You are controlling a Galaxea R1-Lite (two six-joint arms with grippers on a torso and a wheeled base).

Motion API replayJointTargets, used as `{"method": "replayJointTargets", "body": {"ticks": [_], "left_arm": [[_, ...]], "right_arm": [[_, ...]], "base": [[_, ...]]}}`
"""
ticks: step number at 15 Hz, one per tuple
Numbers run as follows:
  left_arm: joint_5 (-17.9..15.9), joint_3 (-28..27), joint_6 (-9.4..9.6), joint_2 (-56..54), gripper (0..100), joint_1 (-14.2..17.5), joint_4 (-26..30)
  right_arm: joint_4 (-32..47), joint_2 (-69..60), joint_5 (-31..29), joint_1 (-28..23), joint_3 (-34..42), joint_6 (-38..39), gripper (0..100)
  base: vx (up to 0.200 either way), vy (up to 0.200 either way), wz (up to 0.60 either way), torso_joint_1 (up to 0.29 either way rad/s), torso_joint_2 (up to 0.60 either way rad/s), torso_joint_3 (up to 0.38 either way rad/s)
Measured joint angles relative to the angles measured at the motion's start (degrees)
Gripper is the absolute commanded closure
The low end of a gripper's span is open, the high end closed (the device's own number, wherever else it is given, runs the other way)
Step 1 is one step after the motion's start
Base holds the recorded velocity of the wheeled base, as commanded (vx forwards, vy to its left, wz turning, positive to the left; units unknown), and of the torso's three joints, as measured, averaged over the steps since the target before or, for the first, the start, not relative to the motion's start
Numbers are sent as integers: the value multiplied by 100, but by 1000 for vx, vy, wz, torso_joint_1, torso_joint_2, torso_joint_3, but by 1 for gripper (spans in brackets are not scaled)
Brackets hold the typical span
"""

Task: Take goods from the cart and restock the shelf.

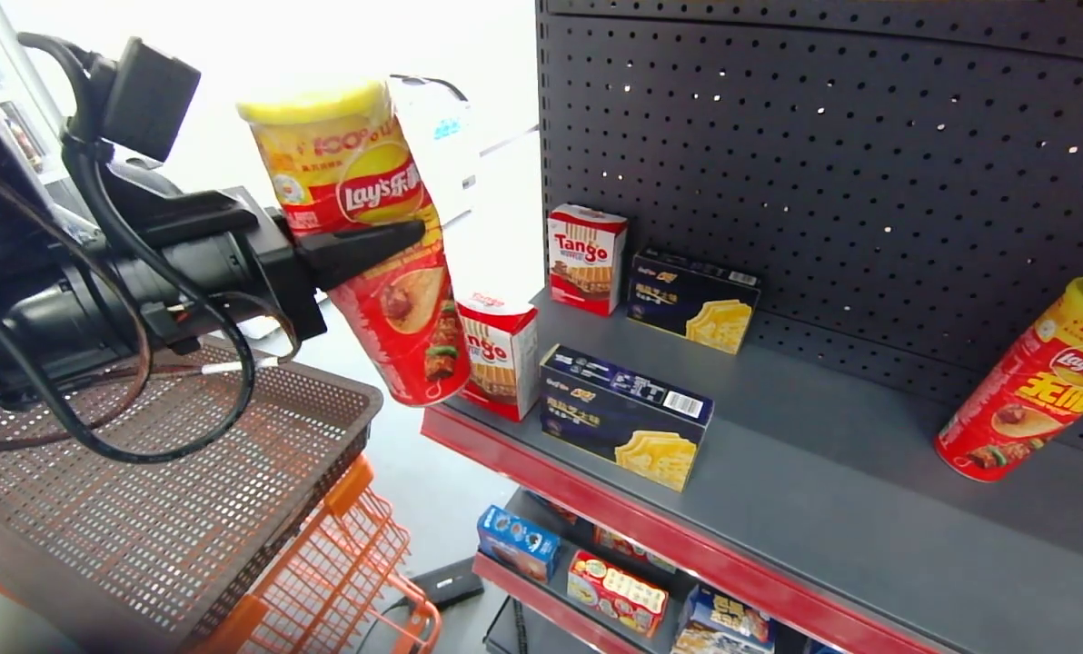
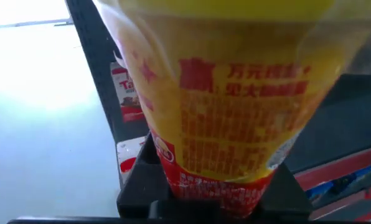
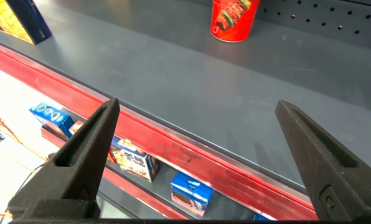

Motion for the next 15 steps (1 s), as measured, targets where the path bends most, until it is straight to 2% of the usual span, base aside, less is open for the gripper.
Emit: {"method": "replayJointTargets", "body": {"ticks": [2, 6, 8, 15], "left_arm": [[-1, 229, 13, 35, 100, -235, -216], [-15, 351, 17, 99, 100, -699, -261], [-217, 369, 13, 107, 100, -918, -235], [-280, 273, 11, 116, 100, -998, -244]], "right_arm": [[0, 0, 0, -5, 0, 0, 0], [0, 0, 0, -5, 0, 0, 0], [0, 0, 0, -5, 0, 0, 0], [0, 0, 5, -5, 0, -6, 0]], "base": [[0, 0, 0, 0, 0, 0], [0, 0, 0, 0, 0, 0], [0, 0, 0, 0, 0, 0], [0, 0, 0, 0, 0, 0]]}}
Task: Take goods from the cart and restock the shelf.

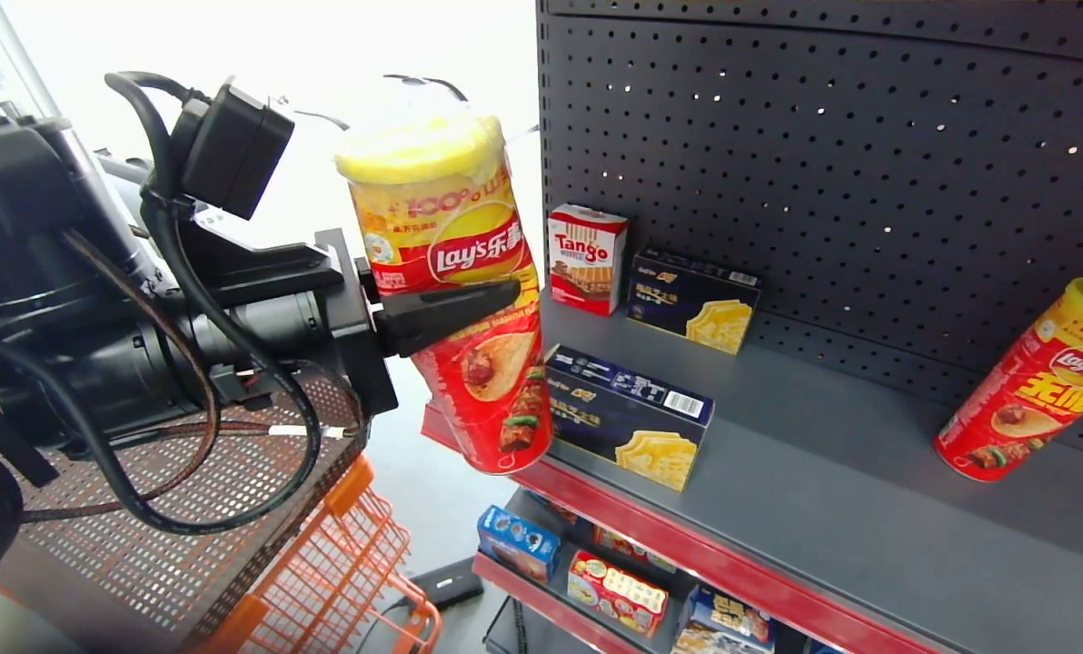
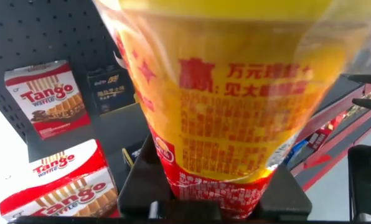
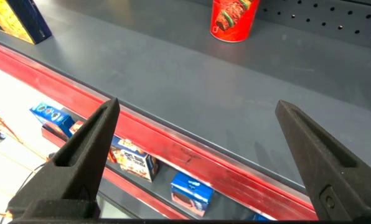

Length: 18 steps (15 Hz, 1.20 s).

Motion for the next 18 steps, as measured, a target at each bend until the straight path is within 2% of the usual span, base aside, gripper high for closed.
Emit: {"method": "replayJointTargets", "body": {"ticks": [13, 18], "left_arm": [[-2, -105, 0, 112, 100, -195, 9], [-5, -132, 0, 115, 100, -195, -5]], "right_arm": [[0, 0, 5, 0, 0, 1, 0], [-5, 0, 6, -1, 0, 1, 0]], "base": [[0, 0, 0, 0, 0, 0], [0, 0, -600, -2, 9, 4]]}}
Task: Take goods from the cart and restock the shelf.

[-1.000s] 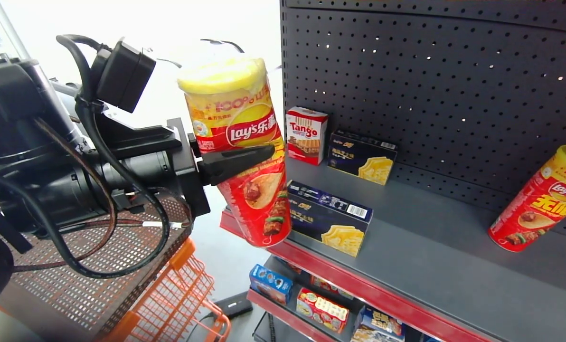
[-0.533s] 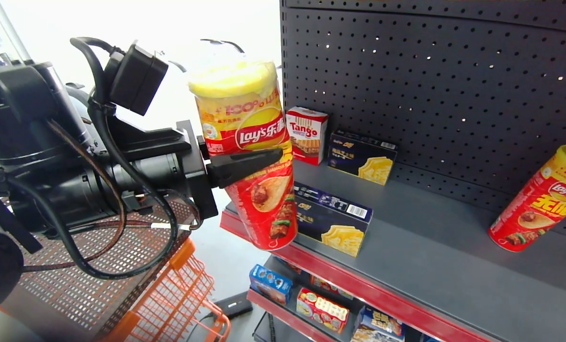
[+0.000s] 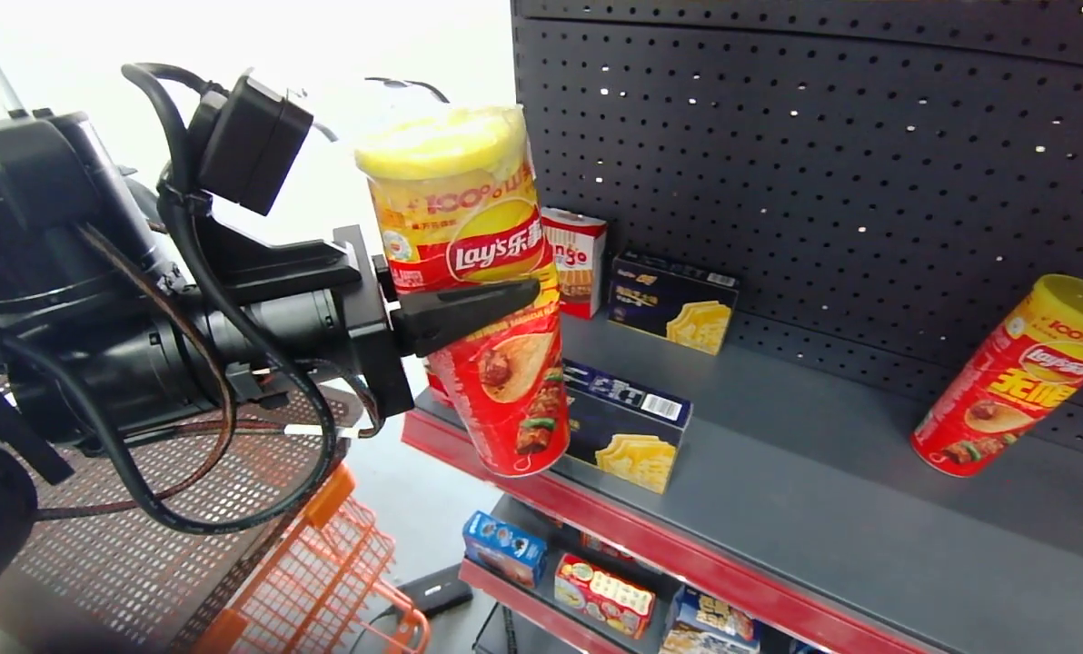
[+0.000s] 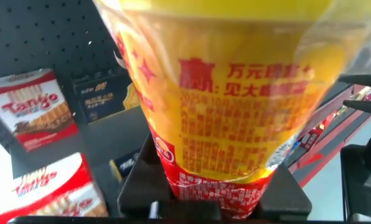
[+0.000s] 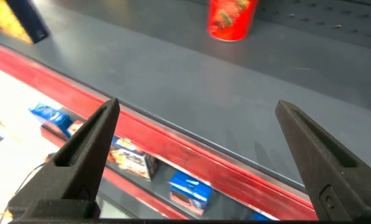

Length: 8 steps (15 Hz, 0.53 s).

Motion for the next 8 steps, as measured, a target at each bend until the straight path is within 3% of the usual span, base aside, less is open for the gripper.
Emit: {"method": "replayJointTargets", "body": {"ticks": [4, 8], "left_arm": [[0, -17, -2, 9, 100, -4, 21], [5, -99, 0, 48, 100, -4, 44]], "right_arm": [[5, 0, -1, 4, 0, -1, 0], [5, 0, -4, 9, 0, 2, 0]], "base": [[0, 0, -600, 14, 0, 4], [0, 0, 0, 0, 0, 0]]}}
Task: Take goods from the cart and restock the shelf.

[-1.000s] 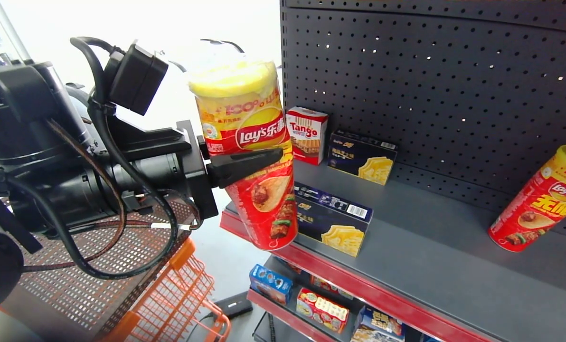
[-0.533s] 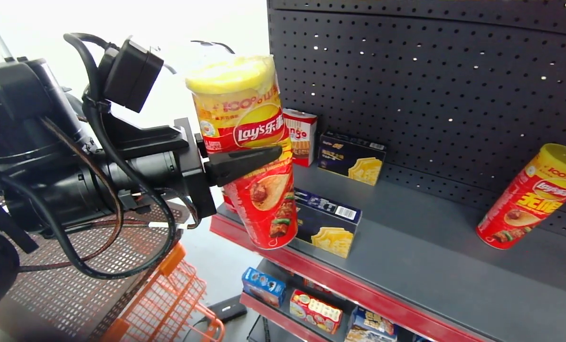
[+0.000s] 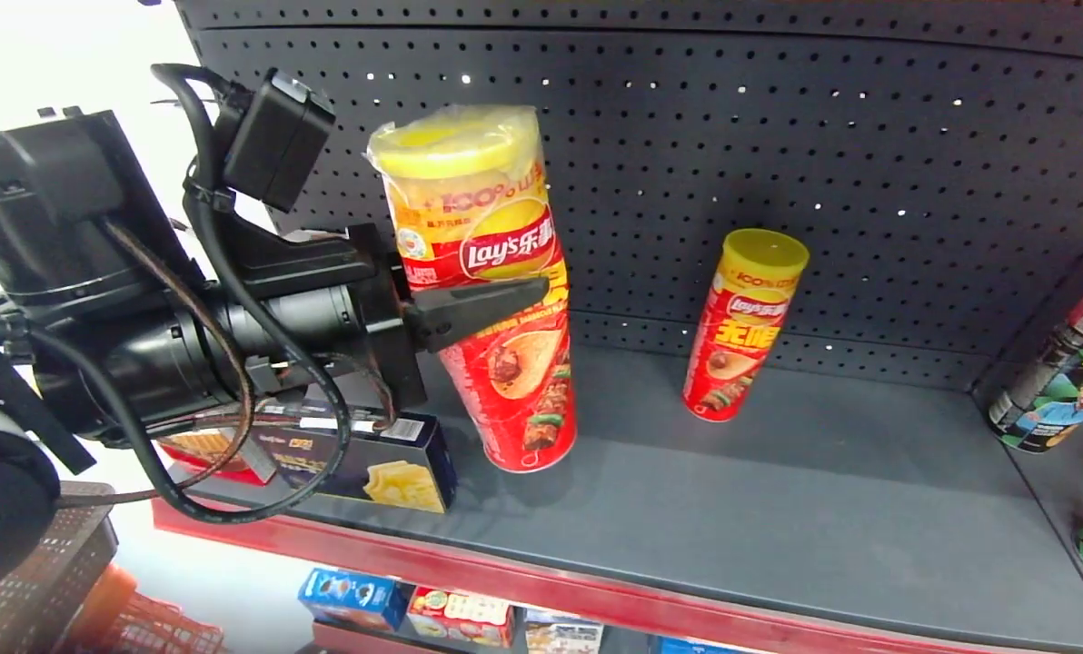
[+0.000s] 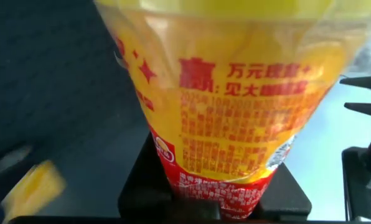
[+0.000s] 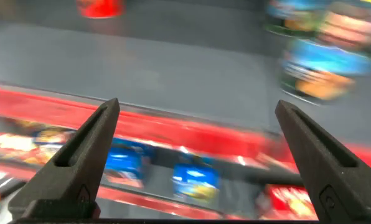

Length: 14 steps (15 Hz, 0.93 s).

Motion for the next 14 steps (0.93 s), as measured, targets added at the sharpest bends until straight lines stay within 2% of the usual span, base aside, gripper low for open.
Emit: {"method": "replayJointTargets", "body": {"ticks": [4, 7, 14], "left_arm": [[-2, -9, 0, 16, 100, 0, -17], [1, -6, -2, 17, 100, 11, -17], [4, 7, 0, 27, 100, 15, -15]], "right_arm": [[2, 0, 2, -7, 0, 2, 0], [0, 0, 4, -9, 0, 2, 0], [0, 0, 4, -7, 0, 2, 0]], "base": [[0, 0, 0, 0, 0, 0], [0, 0, -600, -2, 1, 9], [0, 0, 0, 0, 0, 0]]}}
